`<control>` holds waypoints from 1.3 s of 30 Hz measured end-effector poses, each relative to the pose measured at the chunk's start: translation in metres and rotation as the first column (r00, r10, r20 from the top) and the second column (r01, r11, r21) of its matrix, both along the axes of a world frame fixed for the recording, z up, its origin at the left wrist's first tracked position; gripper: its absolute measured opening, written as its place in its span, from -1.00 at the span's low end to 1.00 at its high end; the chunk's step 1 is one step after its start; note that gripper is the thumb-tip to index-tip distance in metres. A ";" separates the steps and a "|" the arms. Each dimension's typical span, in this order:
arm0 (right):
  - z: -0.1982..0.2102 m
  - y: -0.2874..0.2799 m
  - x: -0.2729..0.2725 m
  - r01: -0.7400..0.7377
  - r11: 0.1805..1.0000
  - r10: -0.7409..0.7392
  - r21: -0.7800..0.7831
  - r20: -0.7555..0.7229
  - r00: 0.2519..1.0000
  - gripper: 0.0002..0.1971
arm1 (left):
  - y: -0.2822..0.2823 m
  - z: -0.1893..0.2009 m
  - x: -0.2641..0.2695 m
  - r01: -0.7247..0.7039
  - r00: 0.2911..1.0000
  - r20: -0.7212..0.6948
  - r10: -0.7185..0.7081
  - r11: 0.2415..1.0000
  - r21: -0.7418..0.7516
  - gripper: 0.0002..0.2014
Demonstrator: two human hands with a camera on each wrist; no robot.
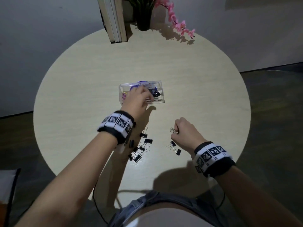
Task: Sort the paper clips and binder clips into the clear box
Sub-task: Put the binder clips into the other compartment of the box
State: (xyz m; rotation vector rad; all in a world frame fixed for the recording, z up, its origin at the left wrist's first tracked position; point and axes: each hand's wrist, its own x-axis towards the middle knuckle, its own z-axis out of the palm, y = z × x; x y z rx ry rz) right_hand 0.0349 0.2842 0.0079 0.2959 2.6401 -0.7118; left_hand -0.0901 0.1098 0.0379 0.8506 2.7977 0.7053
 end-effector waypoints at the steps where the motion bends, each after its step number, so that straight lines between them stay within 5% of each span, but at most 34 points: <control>1: 0.000 0.001 0.000 0.015 1.000 -0.015 -0.027 -0.002 1.000 -0.92 | -0.008 -0.002 0.013 0.049 0.997 0.055 -0.049 0.999 -0.009 -0.77; 6: 0.001 0.010 0.010 0.017 0.987 -0.021 -0.162 -0.024 0.999 -0.91 | -0.036 -0.030 0.052 0.324 0.945 0.110 -0.307 0.920 -0.220 -0.65; 8: 0.003 0.011 0.016 -0.060 0.985 0.064 -0.159 0.016 0.998 -0.97 | -0.036 -0.034 0.057 0.353 0.935 0.141 -0.326 0.897 -0.265 -0.65; 10: 0.002 0.011 0.022 -0.154 0.982 0.163 -0.110 0.080 0.983 -0.79 | -0.033 -0.034 0.058 0.367 0.930 0.139 -0.340 0.885 -0.286 -0.69; 13: -0.005 0.010 0.029 -0.137 0.988 0.138 -0.066 0.017 0.990 -0.76 | -0.031 -0.035 0.058 0.360 0.933 0.125 -0.338 0.886 -0.293 -0.71; 18: -0.012 0.006 0.030 -0.115 0.991 0.111 -0.065 -0.067 0.992 -0.83 | -0.034 -0.032 0.062 0.233 0.971 0.098 -0.216 0.946 -0.224 -0.85; 22: -0.003 0.002 0.017 -0.065 0.988 0.060 -0.137 -0.041 0.997 -0.86 | -0.040 -0.031 0.071 0.103 0.969 0.236 -0.071 0.987 -0.125 -0.79; 25: 0.013 -0.003 -0.013 -0.012 0.975 -0.015 -0.223 -0.118 0.993 -0.83 | -0.039 -0.029 0.080 -0.110 0.891 0.453 0.041 0.986 0.126 -0.76; 28: 0.030 -0.009 -0.064 0.091 0.961 -0.149 -0.262 -0.210 0.966 -0.87 | -0.030 -0.029 0.090 -0.228 0.822 0.559 0.109 0.963 0.147 -0.95; 33: 0.058 -0.023 -0.130 0.106 0.963 -0.170 -0.247 -0.255 0.952 -0.78 | -0.025 -0.043 0.105 -0.031 0.968 0.228 0.101 0.957 -0.290 -0.47; 39: 0.062 -0.016 -0.111 0.006 0.990 -0.040 -0.138 -0.238 0.970 -0.72 | -0.022 -0.054 0.109 -0.030 0.985 0.149 0.083 0.945 -0.325 -0.60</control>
